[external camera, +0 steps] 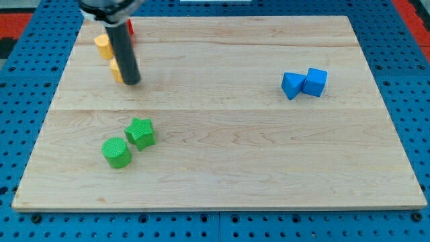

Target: Move the arm towards the top of the blue cube

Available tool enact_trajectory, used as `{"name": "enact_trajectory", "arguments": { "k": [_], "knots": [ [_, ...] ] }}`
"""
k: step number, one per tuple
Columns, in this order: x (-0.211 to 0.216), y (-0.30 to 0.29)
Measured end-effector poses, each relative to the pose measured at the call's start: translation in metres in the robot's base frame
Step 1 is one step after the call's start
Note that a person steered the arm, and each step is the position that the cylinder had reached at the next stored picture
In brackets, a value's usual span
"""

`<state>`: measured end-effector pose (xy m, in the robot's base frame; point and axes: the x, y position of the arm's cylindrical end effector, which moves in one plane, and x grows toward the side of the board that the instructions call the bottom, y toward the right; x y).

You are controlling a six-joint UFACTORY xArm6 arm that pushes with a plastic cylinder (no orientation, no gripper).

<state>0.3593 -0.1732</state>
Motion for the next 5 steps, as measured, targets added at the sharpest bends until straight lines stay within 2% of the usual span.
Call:
{"name": "enact_trajectory", "arguments": {
  "k": [1,2,3,4,5],
  "knots": [
    [-0.034,-0.035],
    [-0.047,-0.050],
    [-0.046,-0.037],
    [-0.029,0.009],
    [-0.028,0.092]
  ]
}}
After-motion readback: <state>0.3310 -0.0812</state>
